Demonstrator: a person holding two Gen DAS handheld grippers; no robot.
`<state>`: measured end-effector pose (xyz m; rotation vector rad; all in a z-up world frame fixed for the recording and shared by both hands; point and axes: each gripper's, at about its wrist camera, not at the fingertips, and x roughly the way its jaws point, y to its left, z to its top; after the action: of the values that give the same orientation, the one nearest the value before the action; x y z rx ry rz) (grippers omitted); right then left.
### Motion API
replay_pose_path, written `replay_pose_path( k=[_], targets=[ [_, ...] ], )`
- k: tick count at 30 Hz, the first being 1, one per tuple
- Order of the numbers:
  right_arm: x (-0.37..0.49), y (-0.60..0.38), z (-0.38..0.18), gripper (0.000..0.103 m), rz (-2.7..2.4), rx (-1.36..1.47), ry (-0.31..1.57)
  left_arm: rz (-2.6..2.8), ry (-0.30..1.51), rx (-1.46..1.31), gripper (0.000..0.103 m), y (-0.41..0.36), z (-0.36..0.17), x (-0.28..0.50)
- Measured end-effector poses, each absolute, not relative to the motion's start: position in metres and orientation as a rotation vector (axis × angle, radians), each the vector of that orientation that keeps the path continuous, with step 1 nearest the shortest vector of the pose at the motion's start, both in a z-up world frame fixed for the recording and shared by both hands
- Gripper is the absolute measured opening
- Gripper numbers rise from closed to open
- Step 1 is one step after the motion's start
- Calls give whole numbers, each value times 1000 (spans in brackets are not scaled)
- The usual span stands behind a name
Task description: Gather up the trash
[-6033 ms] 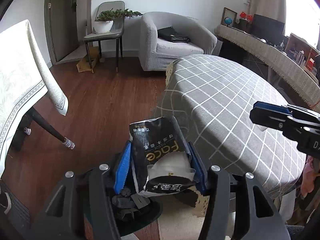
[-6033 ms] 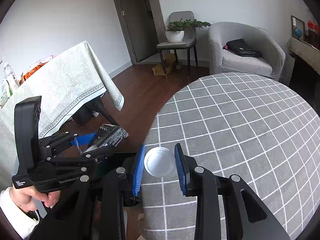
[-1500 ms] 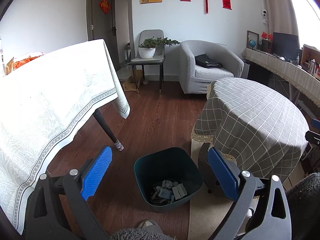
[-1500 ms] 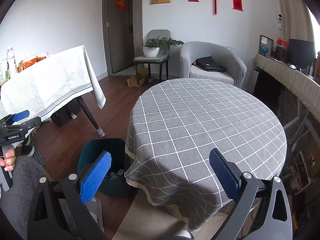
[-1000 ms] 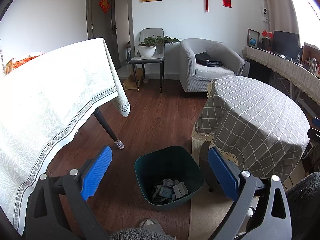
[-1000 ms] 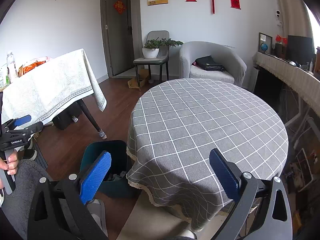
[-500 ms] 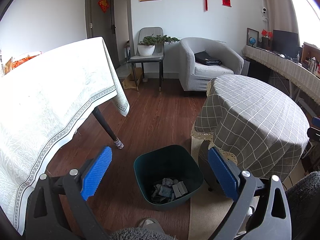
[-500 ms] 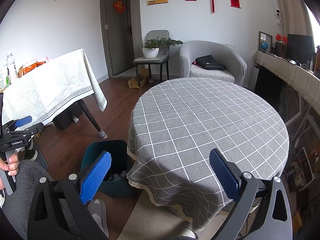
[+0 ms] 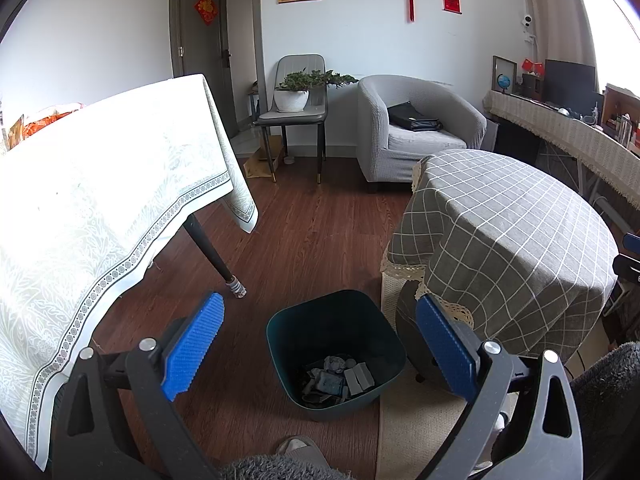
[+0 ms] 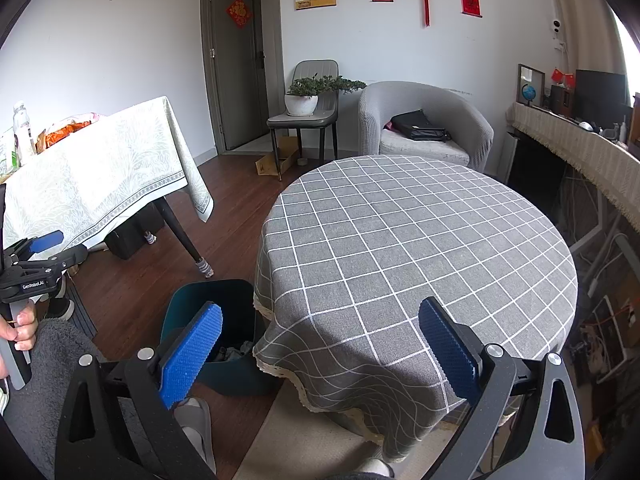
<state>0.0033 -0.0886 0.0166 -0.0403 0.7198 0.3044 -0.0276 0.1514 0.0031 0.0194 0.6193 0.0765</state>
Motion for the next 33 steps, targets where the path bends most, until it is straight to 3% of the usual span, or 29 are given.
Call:
replay_pose_path(
  k=[33],
  targets=[
    [3, -89, 16, 100, 304, -42, 721, 60, 620, 33, 99, 143, 1, -27]
  ],
)
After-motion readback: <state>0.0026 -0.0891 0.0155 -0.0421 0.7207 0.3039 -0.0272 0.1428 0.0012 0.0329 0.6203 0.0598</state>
